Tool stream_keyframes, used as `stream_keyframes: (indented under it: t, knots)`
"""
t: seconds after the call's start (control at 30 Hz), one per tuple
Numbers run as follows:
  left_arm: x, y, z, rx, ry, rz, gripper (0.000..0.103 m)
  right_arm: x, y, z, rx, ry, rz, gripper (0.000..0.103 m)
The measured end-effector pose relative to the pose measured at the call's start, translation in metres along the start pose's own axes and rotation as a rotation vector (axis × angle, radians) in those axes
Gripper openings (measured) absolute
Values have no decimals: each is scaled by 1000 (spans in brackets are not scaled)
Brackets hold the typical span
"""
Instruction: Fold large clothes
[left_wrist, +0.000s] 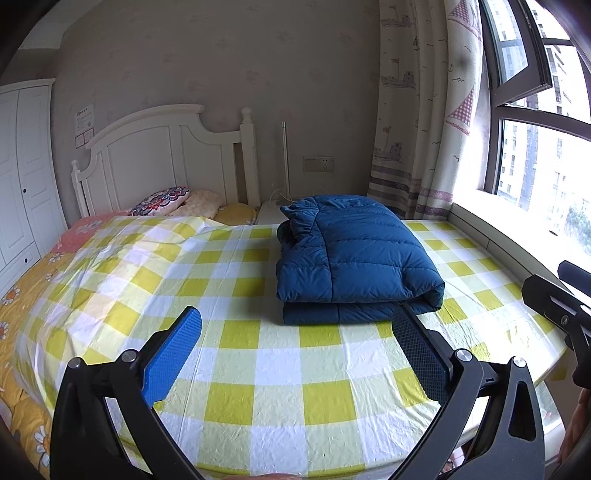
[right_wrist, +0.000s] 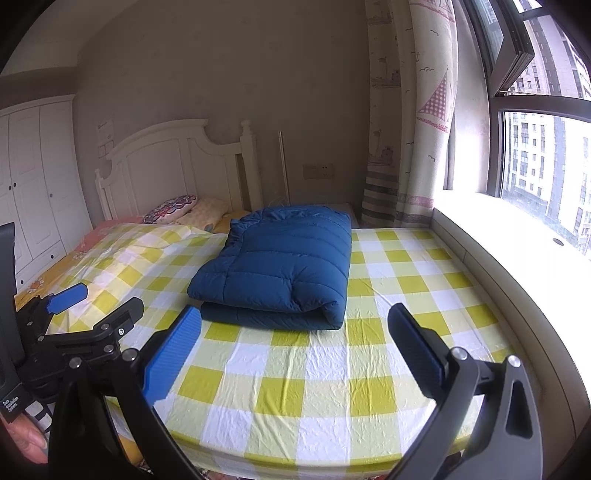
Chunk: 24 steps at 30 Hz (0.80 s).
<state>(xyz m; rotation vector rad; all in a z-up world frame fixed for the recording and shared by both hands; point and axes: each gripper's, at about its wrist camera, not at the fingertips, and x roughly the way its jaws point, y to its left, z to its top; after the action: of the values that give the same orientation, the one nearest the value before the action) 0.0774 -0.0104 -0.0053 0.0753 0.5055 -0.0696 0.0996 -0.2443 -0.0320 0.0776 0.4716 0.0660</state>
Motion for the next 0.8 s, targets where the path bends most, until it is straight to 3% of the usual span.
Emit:
stream_keyframes:
  t: [0.8]
  knots:
    - [-10,-4,4,25,-21,16,99,1,3,-1,-4,1,7,100]
